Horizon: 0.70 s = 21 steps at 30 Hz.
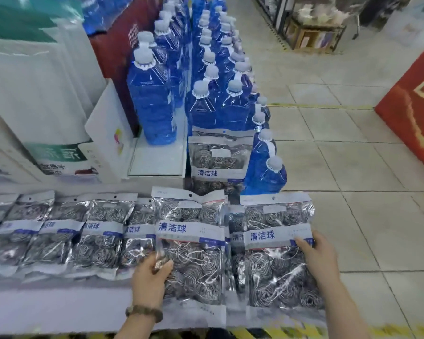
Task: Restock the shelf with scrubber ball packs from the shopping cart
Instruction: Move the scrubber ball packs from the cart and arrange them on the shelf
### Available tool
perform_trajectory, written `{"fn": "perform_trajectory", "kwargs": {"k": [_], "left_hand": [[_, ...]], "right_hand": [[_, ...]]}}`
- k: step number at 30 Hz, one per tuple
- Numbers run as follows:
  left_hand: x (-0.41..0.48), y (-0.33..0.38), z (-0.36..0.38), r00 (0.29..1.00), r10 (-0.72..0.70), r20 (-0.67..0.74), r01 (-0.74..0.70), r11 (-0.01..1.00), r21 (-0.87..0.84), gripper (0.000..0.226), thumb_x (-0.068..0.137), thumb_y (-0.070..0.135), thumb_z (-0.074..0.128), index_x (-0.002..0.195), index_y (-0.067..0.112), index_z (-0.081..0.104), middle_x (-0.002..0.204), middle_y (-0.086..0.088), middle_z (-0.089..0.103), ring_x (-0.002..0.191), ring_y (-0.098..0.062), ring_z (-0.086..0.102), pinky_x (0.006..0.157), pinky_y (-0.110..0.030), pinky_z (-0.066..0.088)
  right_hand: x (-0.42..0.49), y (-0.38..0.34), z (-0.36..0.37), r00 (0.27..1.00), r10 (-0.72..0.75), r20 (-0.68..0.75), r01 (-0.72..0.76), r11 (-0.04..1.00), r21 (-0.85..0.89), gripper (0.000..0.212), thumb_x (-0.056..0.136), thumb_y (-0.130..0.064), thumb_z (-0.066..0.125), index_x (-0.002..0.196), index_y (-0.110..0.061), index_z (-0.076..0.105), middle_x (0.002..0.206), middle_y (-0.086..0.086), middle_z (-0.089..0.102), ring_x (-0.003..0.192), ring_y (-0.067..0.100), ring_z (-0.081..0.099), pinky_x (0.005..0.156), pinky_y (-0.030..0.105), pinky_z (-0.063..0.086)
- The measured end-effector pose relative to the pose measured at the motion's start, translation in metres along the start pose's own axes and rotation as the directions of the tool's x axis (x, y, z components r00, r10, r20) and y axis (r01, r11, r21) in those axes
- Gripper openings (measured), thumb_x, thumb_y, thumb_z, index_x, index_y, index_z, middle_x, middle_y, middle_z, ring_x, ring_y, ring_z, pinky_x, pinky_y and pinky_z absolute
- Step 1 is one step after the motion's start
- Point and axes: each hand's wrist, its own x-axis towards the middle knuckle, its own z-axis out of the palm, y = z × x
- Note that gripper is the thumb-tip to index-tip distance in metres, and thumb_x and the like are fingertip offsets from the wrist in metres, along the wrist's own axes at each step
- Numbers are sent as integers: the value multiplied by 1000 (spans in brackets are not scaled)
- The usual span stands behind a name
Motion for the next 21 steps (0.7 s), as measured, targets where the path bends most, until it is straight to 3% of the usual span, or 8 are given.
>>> {"fn": "perform_trajectory", "kwargs": {"k": [4,6,11,14,16,18,19,21], "left_hand": [[-5,0,7,998,0,-57,0,1000,-3,10,82,9,65,84,19,63,76,-6,63,68,-26,59,62,-38,52],[-5,1,9,997,-18,-74,17,1000,-19,12,81,8,66,87,18,63,83,-4,63,74,-27,62,67,-37,54],[-1,4,19,994,-51,-92,45,997,-67,20,80,5,66,90,22,62,83,-4,65,76,-26,62,66,-36,54],[3,4,25,994,-69,-79,67,997,-37,21,79,7,67,98,16,64,89,-3,66,84,-24,62,77,-43,54],[3,4,28,995,-68,-72,65,997,-40,23,80,7,66,102,12,63,91,-6,66,86,-26,62,78,-43,53],[3,6,29,995,-63,-71,59,997,-54,21,80,5,65,98,15,61,87,-3,64,82,-23,61,70,-35,52],[3,7,30,996,-62,-64,59,997,-57,20,81,5,64,96,17,60,84,0,63,79,-20,59,65,-29,50],[3,8,30,996,-71,-52,68,995,-67,18,81,6,63,91,20,58,81,4,60,73,-15,56,60,-24,47]], "right_hand": [[29,11,29,994,9,111,-4,999,-46,19,87,-13,63,106,-12,65,89,4,61,82,21,53,66,29,34],[40,18,46,989,32,141,-25,999,-48,22,87,-15,63,107,-7,66,91,7,66,80,22,55,65,31,37],[52,35,71,992,67,108,-68,998,5,24,89,-15,60,111,-4,63,85,8,65,70,22,56,58,29,40],[49,39,77,987,104,126,-95,993,-74,30,91,-18,59,117,-5,57,95,10,65,81,27,59,71,34,48],[45,42,83,993,45,110,-13,960,-280,48,90,-22,60,131,-4,45,116,20,58,100,34,56,83,40,47],[34,41,89,985,-81,152,148,850,-506,65,90,-36,56,143,-9,31,143,22,36,126,37,41,103,47,35],[27,40,93,967,-118,226,228,799,-557,69,92,-45,49,147,-13,24,152,19,22,137,36,28,111,49,22],[12,39,103,904,-113,412,364,711,-602,78,88,-67,14,150,-21,1,156,11,-9,144,30,-6,111,48,-5]]}}
